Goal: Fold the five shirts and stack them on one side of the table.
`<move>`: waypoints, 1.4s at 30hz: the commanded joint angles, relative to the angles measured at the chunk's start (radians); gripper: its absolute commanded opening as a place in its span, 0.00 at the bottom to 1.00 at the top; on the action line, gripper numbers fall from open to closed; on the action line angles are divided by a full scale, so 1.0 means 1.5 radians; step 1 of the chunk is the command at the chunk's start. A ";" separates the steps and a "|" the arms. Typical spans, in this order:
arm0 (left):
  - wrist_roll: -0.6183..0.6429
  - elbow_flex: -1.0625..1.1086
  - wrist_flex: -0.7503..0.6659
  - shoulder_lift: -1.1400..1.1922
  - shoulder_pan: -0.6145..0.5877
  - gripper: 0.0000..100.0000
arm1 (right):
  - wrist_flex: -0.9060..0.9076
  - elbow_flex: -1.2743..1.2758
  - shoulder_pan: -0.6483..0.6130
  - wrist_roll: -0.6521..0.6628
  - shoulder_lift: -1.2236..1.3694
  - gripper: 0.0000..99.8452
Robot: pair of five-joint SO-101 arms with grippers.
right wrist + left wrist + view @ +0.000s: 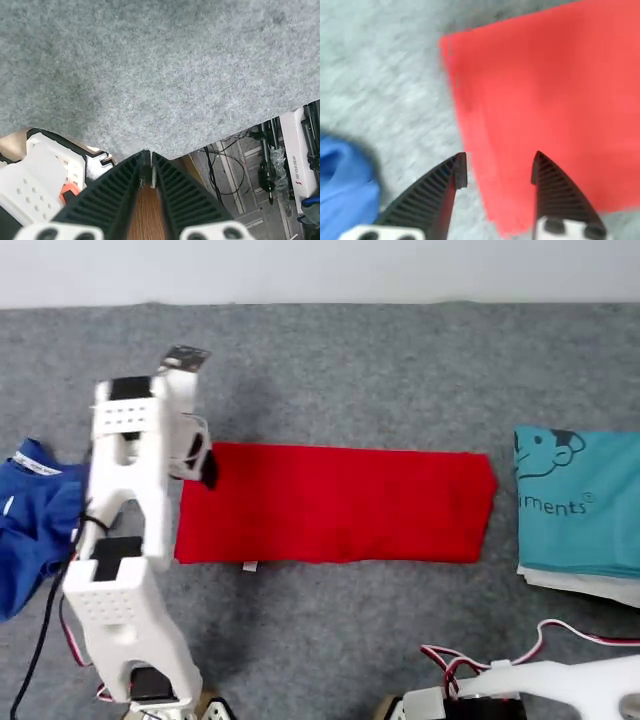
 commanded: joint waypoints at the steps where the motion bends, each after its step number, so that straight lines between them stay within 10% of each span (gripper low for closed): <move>1: 0.007 -0.003 -0.031 0.009 0.006 0.22 | 0.026 -0.007 0.006 0.004 -0.018 0.02; 26: 0.003 -0.015 -0.039 0.128 -0.032 0.21 | 0.008 -0.007 0.001 0.005 -0.017 0.02; 33: -0.041 -0.042 -0.025 0.170 -0.019 0.01 | 0.008 -0.007 0.004 0.005 -0.017 0.02; 42: -0.090 -0.164 0.010 0.175 -0.099 0.01 | 0.008 -0.007 0.005 0.005 -0.017 0.02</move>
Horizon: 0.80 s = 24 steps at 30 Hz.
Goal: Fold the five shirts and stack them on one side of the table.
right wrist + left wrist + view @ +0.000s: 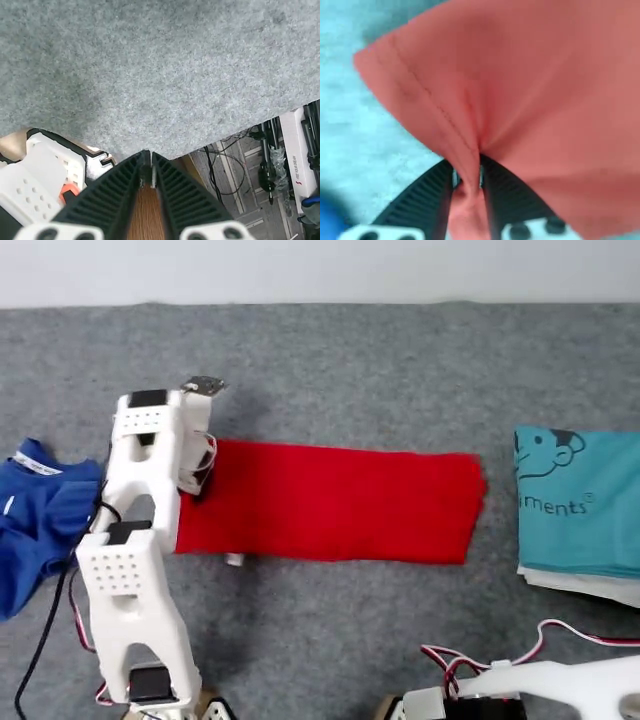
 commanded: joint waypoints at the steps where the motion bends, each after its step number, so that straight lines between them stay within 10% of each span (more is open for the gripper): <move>1: -0.040 -0.090 0.006 -0.001 -0.071 0.01 | 0.008 -0.007 0.004 0.005 -0.017 0.02; 15: -0.025 -0.287 0.148 -0.010 0.021 0.01 | 0.009 -0.004 0.001 0.005 -0.017 0.02; 24: 0.038 -0.153 0.148 -0.182 0.152 0.01 | 0.008 -0.004 0.001 0.004 -0.017 0.02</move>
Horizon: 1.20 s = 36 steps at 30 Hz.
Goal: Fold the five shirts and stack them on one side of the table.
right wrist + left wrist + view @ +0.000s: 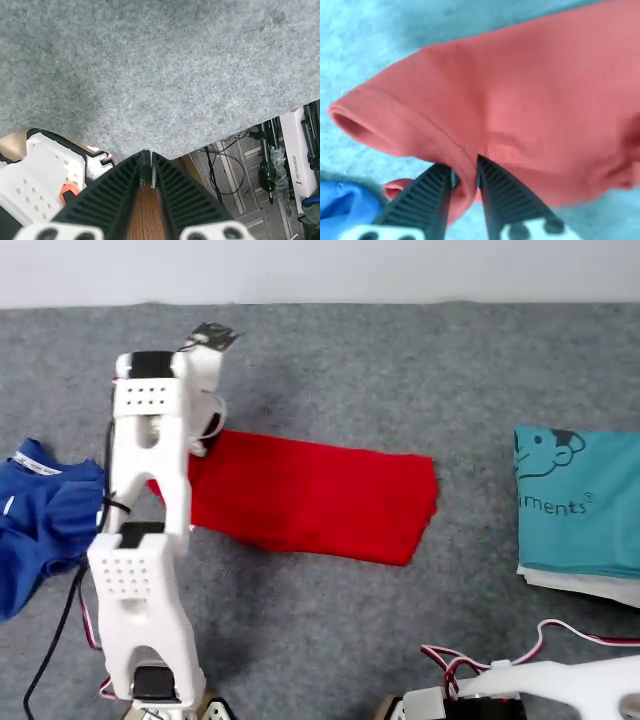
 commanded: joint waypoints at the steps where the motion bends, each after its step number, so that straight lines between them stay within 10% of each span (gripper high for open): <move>1: 0.026 0.029 0.020 -0.136 0.065 0.01 | 0.008 -0.004 0.001 0.004 -0.017 0.02; 19: 0.082 0.044 -0.058 -0.202 0.349 0.01 | 0.008 -0.003 0.001 0.001 -0.010 0.02; 36: 0.082 0.044 -0.195 -0.054 0.444 0.01 | 0.008 -0.003 0.006 0.002 -0.010 0.02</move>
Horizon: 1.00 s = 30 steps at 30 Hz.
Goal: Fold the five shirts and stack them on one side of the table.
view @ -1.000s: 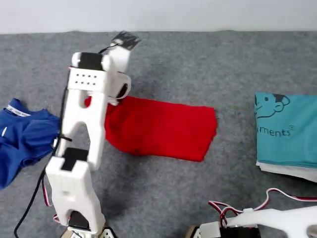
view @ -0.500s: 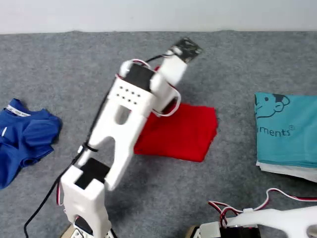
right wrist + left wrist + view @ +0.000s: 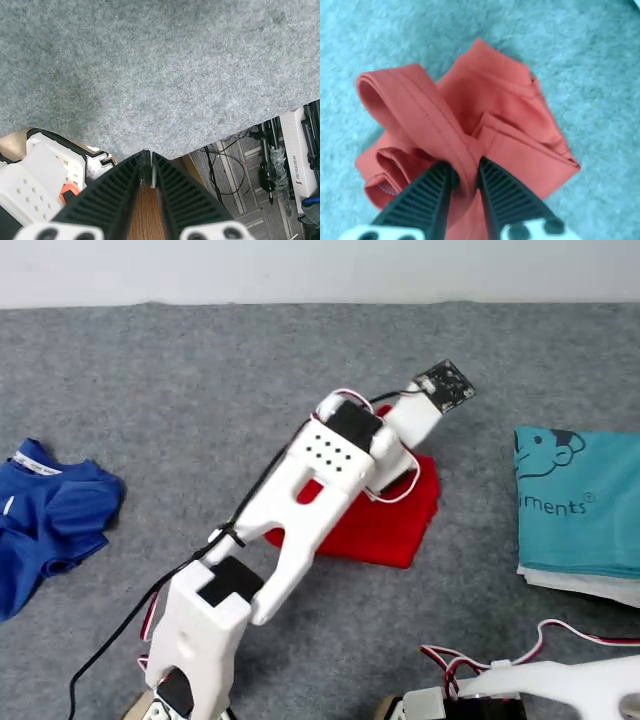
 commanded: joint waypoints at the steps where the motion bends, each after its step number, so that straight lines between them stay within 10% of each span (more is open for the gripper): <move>1: 0.005 -0.009 -0.039 0.000 0.017 0.01 | 0.008 -0.003 0.006 0.002 -0.010 0.02; 14: 0.025 -0.038 -0.011 0.036 0.016 0.18 | 0.007 0.046 0.004 0.004 -0.017 0.02; 30: -0.077 -0.202 0.152 0.099 -0.226 0.02 | 0.007 0.048 -0.001 0.004 -0.017 0.02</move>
